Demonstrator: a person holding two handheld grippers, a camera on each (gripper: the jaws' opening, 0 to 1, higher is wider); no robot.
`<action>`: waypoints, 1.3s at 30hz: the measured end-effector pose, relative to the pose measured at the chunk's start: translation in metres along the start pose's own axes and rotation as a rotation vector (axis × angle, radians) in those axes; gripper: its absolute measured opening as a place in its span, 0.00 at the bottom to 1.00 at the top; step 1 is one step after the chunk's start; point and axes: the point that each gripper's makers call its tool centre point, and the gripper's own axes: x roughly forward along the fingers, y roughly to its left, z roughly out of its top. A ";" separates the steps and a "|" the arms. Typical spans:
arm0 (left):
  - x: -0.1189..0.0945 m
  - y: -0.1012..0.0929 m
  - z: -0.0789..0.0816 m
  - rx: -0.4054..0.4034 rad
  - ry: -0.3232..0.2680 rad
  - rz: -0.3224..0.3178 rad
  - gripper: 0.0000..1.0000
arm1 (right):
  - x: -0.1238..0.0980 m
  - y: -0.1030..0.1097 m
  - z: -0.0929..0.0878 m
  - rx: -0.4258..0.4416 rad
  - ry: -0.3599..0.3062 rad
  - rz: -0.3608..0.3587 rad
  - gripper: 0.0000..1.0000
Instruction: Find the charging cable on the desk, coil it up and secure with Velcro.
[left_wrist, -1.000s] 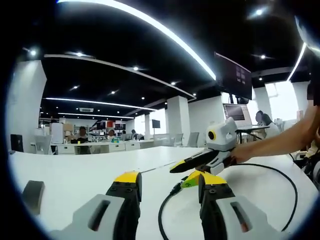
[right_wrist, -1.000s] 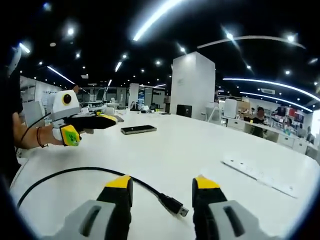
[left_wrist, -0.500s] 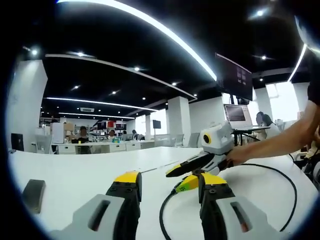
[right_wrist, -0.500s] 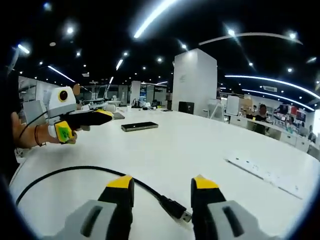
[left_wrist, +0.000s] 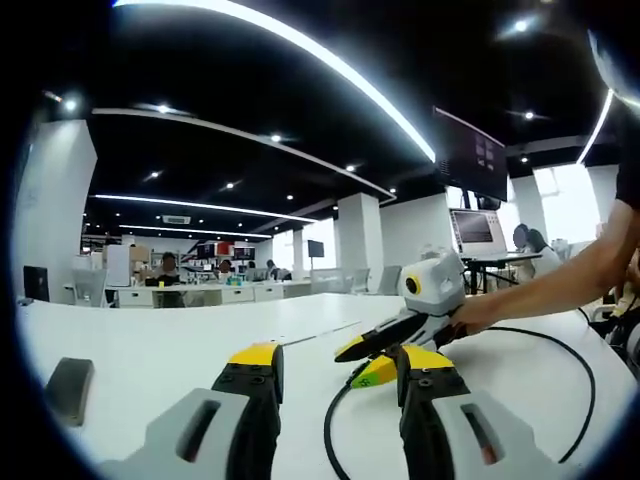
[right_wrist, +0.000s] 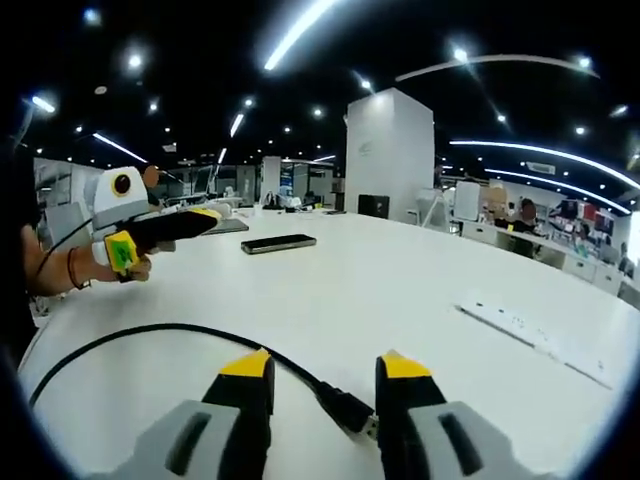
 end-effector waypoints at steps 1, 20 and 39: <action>0.000 0.000 0.000 0.000 -0.001 0.000 0.46 | 0.001 0.000 -0.001 0.002 0.003 0.003 0.41; -0.001 0.003 0.001 -0.008 -0.008 0.007 0.46 | -0.003 -0.005 -0.013 -0.009 0.052 -0.001 0.27; -0.001 0.000 0.001 -0.003 -0.007 0.004 0.46 | -0.006 0.003 -0.026 0.021 0.095 0.046 0.10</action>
